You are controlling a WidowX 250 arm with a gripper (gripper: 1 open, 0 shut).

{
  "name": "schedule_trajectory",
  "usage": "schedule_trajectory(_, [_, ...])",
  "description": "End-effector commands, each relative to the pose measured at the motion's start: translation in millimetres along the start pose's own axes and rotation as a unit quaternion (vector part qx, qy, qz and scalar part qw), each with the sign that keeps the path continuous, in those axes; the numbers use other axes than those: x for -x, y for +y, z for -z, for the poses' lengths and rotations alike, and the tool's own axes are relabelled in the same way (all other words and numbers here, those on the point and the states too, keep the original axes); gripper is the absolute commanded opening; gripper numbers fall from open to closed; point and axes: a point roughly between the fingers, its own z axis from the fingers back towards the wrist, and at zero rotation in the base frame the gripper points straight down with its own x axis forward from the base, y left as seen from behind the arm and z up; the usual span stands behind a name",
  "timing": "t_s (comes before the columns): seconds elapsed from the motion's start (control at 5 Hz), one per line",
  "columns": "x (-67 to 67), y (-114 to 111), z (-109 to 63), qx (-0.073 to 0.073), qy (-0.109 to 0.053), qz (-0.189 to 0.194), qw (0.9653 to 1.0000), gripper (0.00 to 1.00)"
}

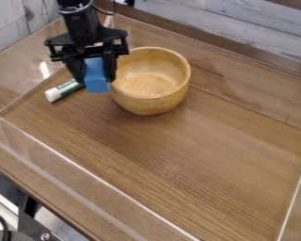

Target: Put the blue block in the brown bowl

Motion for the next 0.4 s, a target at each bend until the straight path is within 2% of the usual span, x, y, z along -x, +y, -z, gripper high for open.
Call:
schedule_trajectory(0.0, [-9.3, -1.1, -7.4, 0.006, -0.034, 0.007, 0.9994, 0.00])
schedule_trajectory(0.2, [-18.5, -13.1, -10.7, 0.012, -0.036, -0.004, 0.9993, 0.00])
